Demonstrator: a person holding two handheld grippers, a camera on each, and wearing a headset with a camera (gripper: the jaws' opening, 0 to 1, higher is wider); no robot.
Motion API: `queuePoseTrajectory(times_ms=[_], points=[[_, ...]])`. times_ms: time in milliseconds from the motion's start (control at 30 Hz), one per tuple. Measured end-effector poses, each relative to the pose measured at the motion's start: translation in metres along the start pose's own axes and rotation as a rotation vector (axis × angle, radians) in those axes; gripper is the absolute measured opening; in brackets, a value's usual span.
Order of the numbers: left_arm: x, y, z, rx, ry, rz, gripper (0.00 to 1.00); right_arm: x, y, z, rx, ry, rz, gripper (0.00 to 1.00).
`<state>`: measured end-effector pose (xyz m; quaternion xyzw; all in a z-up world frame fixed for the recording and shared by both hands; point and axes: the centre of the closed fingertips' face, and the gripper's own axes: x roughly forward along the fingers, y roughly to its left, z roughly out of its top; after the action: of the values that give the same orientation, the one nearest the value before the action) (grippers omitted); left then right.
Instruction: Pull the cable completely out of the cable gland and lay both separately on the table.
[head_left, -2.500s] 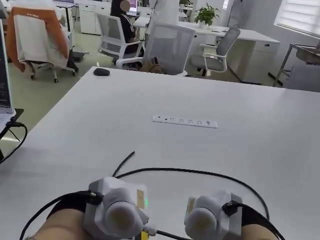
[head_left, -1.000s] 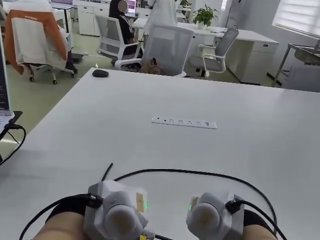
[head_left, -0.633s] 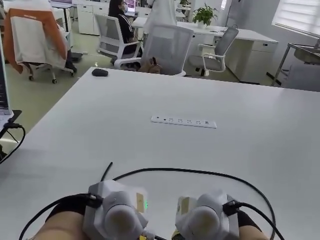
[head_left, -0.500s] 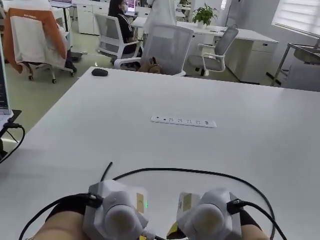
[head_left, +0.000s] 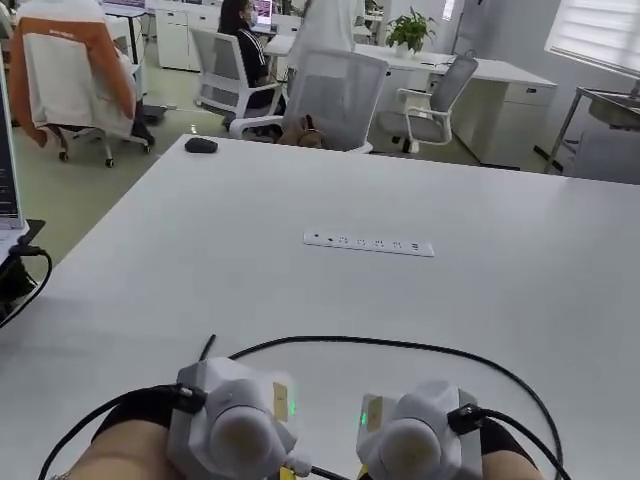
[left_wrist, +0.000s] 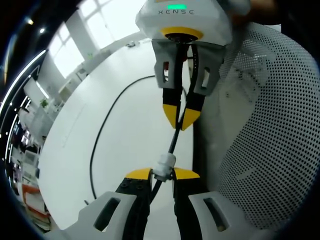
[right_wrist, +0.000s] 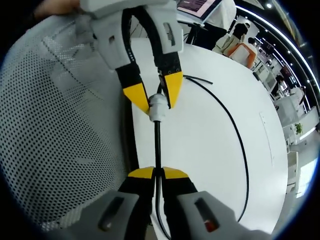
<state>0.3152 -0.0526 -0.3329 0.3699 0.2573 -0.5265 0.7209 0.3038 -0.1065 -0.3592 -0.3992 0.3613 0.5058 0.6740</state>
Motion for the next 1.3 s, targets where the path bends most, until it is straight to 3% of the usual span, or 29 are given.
queuePoseTrajectory(times_ms=[267,433,500,533,700,767,900,1000,1100,1233,1300], points=[[-0.002,0.005,0.001,-0.013,-0.012,0.018,0.17,-0.004,-0.014,-0.028,0.080,0.118,-0.066,0.04],[-0.002,0.004,0.000,-0.002,-0.003,0.015,0.17,-0.006,-0.010,-0.026,0.091,0.119,-0.041,0.06],[-0.003,0.005,0.000,-0.006,-0.005,0.013,0.17,-0.006,-0.006,-0.013,0.093,0.080,-0.016,0.14],[-0.003,0.005,0.000,-0.007,-0.008,0.012,0.17,-0.008,-0.005,0.001,0.096,0.029,-0.010,0.17],[-0.001,0.004,0.000,0.001,0.000,0.005,0.17,-0.009,0.003,0.047,0.107,-0.103,0.041,0.18],[0.000,0.002,-0.001,0.003,0.001,0.002,0.17,-0.001,0.005,0.052,0.089,-0.102,0.049,0.17],[-0.001,0.001,-0.002,-0.005,0.001,-0.001,0.17,0.011,0.007,0.048,0.039,-0.098,0.041,0.09],[0.000,0.000,-0.003,-0.003,0.004,-0.002,0.17,0.009,0.006,0.045,0.006,-0.096,0.028,0.03],[0.000,0.001,-0.001,-0.007,0.002,0.004,0.17,0.009,0.003,0.042,0.031,-0.098,0.022,0.03],[-0.001,0.003,-0.005,-0.008,0.012,0.018,0.17,0.010,-0.001,0.025,0.118,-0.035,0.009,0.04],[-0.002,0.005,-0.007,-0.010,0.018,0.023,0.17,0.010,-0.003,0.017,0.127,-0.006,-0.001,0.04]])
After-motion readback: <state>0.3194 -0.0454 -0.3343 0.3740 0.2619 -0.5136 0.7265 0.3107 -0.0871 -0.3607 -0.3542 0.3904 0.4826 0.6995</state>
